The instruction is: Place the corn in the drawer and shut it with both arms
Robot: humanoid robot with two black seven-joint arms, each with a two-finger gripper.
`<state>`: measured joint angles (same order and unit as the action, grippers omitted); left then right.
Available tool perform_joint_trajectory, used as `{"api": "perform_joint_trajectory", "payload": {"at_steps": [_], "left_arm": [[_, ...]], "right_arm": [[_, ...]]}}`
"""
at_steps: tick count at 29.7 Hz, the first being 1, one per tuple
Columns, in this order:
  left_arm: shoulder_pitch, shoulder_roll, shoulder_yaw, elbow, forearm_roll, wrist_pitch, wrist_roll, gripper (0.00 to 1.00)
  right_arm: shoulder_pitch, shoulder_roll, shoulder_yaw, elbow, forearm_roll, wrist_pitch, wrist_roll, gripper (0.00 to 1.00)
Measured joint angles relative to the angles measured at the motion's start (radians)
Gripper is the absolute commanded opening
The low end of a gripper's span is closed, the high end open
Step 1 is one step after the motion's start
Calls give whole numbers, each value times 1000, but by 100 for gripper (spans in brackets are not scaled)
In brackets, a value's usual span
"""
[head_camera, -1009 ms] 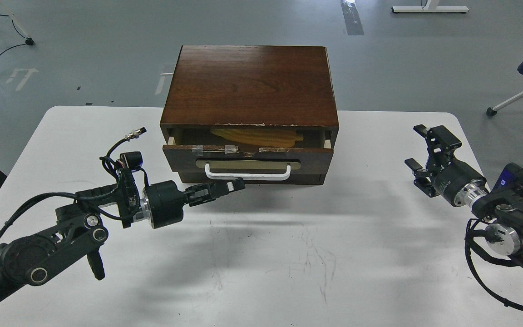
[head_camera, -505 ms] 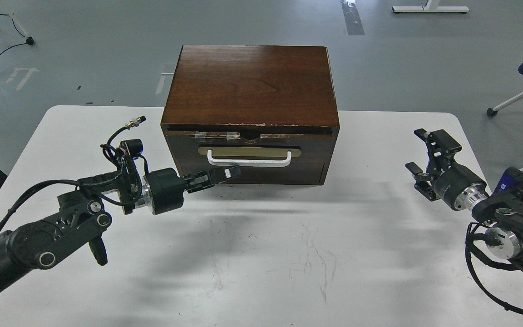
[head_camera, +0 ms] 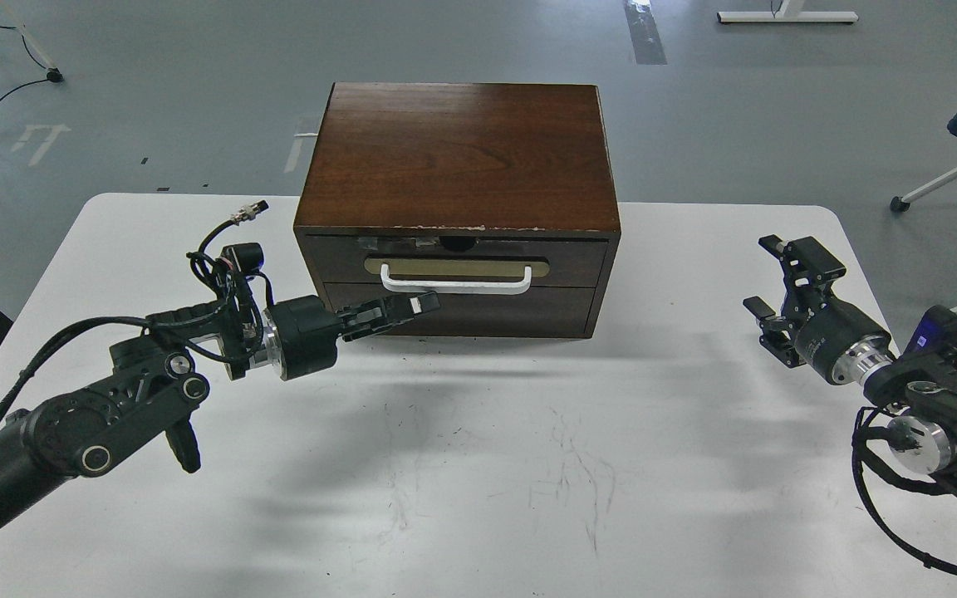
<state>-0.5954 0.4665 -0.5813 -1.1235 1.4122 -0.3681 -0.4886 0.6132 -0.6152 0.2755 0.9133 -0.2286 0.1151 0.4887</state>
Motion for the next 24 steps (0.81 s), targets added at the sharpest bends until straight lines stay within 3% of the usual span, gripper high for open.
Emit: {"api": "perform_joint_trajectory", "payload": {"at_steps": [8, 9, 10, 11, 17, 24], "left_arm": [[42, 61, 21, -92, -25, -111, 0, 0], [56, 71, 20, -110, -27, -116, 0, 47], [69, 83, 14, -132, -31, -118, 0, 77], [79, 99, 6, -156, -46, -119, 0, 100], [116, 214, -37, -252, -370, -121, 0, 100], [150, 343, -58, -213, -845, -121, 0, 100]], "right_arm": [[-1, -3, 2, 2, 0, -4, 0, 100], [-1, -3, 2, 2, 0, -4, 0, 100], [-1, -3, 2, 2, 0, -5, 0, 100], [0, -3, 4, 3, 0, -5, 0, 100], [0, -2, 30, 2, 0, -6, 0, 100], [0, 9, 39, 1, 0, -5, 0, 100]]}}
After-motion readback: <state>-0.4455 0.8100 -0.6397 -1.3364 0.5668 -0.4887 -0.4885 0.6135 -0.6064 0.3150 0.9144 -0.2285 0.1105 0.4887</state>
